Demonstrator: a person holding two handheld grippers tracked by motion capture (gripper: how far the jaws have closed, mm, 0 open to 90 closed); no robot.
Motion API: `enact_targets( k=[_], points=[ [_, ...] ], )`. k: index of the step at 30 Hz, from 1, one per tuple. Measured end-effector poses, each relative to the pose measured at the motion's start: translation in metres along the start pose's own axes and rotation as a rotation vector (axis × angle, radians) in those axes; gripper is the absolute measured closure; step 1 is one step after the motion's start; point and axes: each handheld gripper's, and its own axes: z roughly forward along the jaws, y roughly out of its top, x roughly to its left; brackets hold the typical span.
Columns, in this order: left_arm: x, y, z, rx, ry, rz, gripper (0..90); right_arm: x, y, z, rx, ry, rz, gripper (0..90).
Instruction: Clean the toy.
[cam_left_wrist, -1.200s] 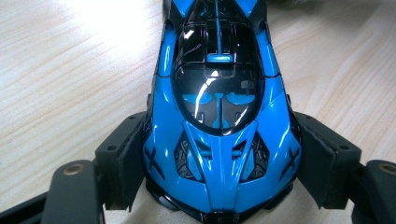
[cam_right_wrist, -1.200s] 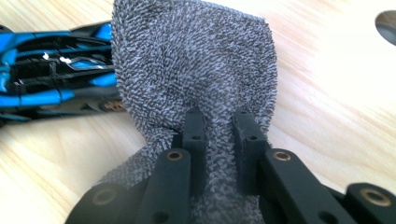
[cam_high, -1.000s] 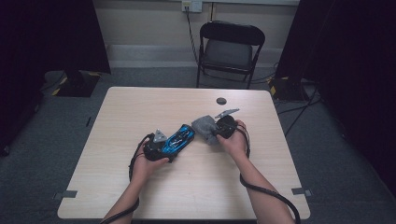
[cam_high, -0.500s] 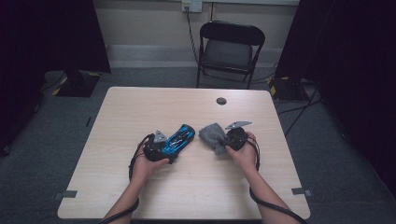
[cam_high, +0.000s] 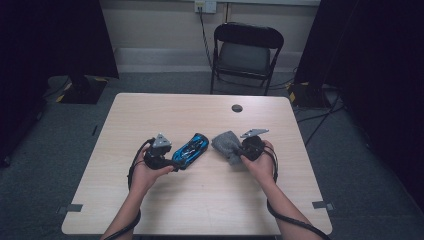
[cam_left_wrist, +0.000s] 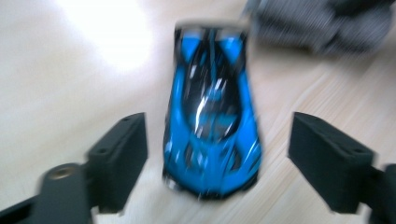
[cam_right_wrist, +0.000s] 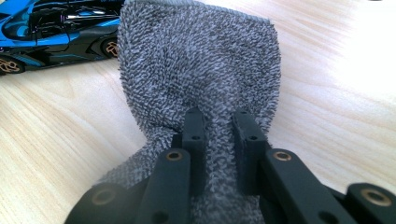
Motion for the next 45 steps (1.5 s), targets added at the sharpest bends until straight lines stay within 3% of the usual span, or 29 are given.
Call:
enact_targets(
  k=[1,3,6,9,14,17,18,21,34,36,38,40,45],
  points=[
    [-0.002,0.005,0.001,0.006,-0.002,0.023,26.9,0.001,0.0,0.001,0.002,0.003,0.004,77.8],
    [-0.004,0.013,0.01,0.02,-0.008,0.031,31.4,0.002,0.001,0.003,0.013,0.001,0.0,77.8],
    [-0.002,0.022,0.023,0.064,0.023,0.056,33.5,0.005,0.003,0.005,0.009,-0.005,-0.005,77.8],
    [0.001,0.026,0.034,0.08,0.004,0.03,38.5,0.007,0.005,0.004,-0.004,-0.006,-0.013,77.8],
    [0.002,0.027,0.05,0.126,0.004,0.038,44.9,0.005,0.005,0.004,-0.004,-0.004,-0.009,77.8],
    [0.004,0.025,0.054,0.126,0.018,0.012,44.6,0.005,0.004,0.005,-0.001,-0.001,-0.01,77.8],
    [0.004,0.025,0.056,0.121,0.003,-0.005,44.5,0.005,0.004,0.006,-0.002,-0.001,-0.01,77.8],
    [0.002,0.022,0.061,0.155,0.016,0.02,44.3,0.006,0.002,0.007,-0.001,-0.006,-0.006,77.8],
    [0.002,0.018,0.061,0.126,0.01,0.015,42.6,0.007,-0.001,0.008,-0.004,-0.025,0.009,77.7],
    [0.0,0.018,0.061,0.119,0.026,0.035,43.7,0.007,-0.001,0.008,-0.001,-0.042,0.015,77.7],
    [-0.004,0.018,0.063,0.119,0.038,0.065,43.5,0.007,-0.002,0.009,-0.002,-0.03,0.019,77.7],
    [-0.004,0.02,0.062,0.134,0.031,0.087,45.0,0.008,-0.003,0.01,0.001,-0.034,0.014,77.7],
    [-0.001,0.021,0.063,0.137,0.01,0.062,46.3,0.009,-0.002,0.011,0.002,-0.033,0.001,77.7]
  ],
)
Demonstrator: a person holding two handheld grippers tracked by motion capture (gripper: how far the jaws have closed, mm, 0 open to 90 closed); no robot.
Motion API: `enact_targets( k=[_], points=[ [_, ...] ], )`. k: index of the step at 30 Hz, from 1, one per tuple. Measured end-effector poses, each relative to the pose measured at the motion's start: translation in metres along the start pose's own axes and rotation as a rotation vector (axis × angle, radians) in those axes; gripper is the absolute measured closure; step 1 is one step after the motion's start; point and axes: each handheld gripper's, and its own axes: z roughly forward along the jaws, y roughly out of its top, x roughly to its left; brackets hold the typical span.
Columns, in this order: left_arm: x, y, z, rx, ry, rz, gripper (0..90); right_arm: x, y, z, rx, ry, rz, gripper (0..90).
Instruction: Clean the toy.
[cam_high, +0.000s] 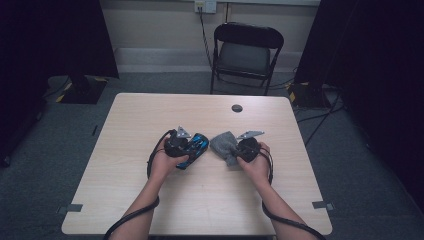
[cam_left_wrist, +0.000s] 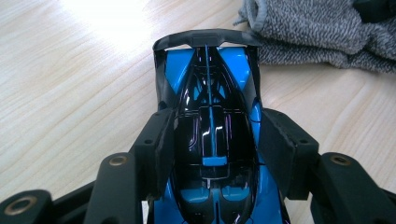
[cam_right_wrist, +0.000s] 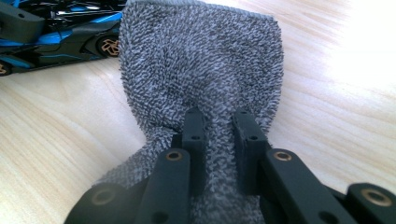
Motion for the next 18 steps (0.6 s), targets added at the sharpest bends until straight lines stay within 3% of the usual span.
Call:
enact_targets(
  k=[5,11,18],
  points=[
    [-0.001,-0.001,0.0,-0.008,0.001,-0.003,46.5,0.002,0.0,0.001,0.004,0.003,0.007,77.6],
    [0.0,-0.001,0.0,-0.008,-0.007,-0.013,47.0,0.015,0.002,0.004,0.03,-0.005,-0.018,77.7],
    [0.001,-0.001,-0.001,-0.008,-0.002,-0.009,47.0,0.036,0.003,0.007,0.043,0.048,-0.056,77.8]
  ],
)
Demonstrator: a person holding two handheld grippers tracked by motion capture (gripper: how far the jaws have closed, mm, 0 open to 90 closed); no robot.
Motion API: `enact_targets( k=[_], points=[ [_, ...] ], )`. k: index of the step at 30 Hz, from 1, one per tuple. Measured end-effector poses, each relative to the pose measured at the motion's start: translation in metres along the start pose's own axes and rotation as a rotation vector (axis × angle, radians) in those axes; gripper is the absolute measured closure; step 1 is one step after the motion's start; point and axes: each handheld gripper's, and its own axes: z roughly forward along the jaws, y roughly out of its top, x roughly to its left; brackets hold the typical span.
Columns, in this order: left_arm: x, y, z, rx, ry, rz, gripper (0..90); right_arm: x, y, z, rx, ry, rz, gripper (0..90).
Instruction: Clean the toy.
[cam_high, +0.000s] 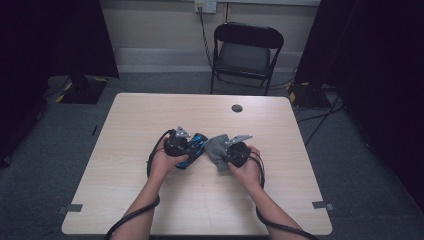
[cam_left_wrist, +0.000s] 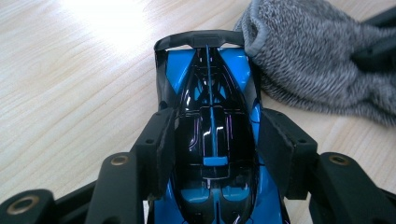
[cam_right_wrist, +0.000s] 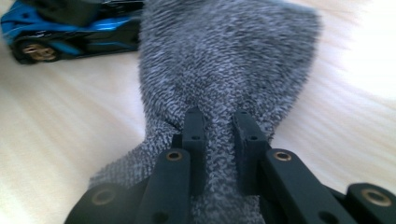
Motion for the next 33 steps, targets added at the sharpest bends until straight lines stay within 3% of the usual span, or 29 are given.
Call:
enact_targets(
  k=[13,33],
  points=[
    [0.0,-0.001,0.0,-0.013,-0.004,-0.002,47.0,0.035,0.003,0.006,-0.013,0.105,-0.04,77.9],
    [0.001,-0.003,0.0,-0.019,-0.01,0.0,47.2,0.065,0.006,0.011,-0.035,0.226,-0.064,78.0]
  ],
)
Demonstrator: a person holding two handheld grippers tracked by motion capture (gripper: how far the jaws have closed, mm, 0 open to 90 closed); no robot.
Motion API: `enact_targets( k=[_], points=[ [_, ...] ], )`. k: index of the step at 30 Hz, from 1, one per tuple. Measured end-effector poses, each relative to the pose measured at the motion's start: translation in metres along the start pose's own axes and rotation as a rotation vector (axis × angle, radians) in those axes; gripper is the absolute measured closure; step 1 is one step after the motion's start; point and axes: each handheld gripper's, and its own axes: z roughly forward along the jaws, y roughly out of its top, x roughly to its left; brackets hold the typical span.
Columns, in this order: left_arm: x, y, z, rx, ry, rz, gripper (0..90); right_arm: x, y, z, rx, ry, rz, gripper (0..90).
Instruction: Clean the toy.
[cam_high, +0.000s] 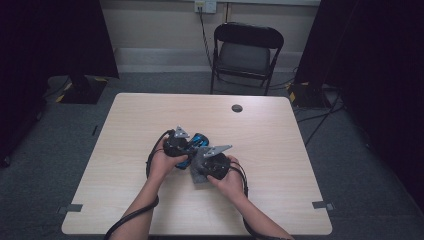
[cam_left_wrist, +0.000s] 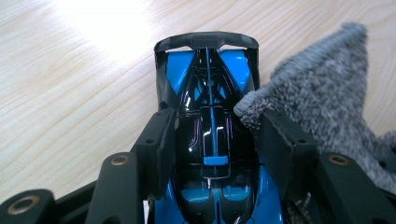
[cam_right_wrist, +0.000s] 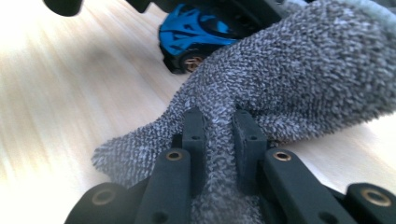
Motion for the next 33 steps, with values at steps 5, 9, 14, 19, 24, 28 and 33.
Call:
enact_targets(
  k=[5,9,14,19,24,28,33],
  points=[
    [0.0,0.0,0.0,-0.002,-0.002,-0.002,47.2,0.005,0.001,0.002,-0.002,0.031,-0.005,78.2],
    [0.0,0.0,0.0,-0.005,0.001,0.001,47.2,0.01,0.001,0.004,0.001,0.063,-0.005,78.3],
    [0.0,-0.001,0.0,-0.014,0.002,-0.008,47.2,0.016,0.001,0.006,0.001,0.079,-0.026,78.3],
    [-0.001,-0.001,0.001,-0.02,0.006,-0.011,47.2,0.025,0.0,0.009,-0.004,0.124,-0.043,78.4],
    [0.0,0.0,0.001,-0.007,0.008,-0.002,47.2,0.032,-0.001,0.01,-0.004,0.143,-0.071,78.3],
    [0.0,0.001,0.001,-0.006,0.003,-0.007,47.3,0.034,-0.004,0.008,-0.003,0.169,-0.084,78.3],
    [0.001,0.0,0.001,-0.006,0.003,0.0,47.3,0.035,-0.007,0.0,0.003,0.193,-0.124,78.2]
  ],
)
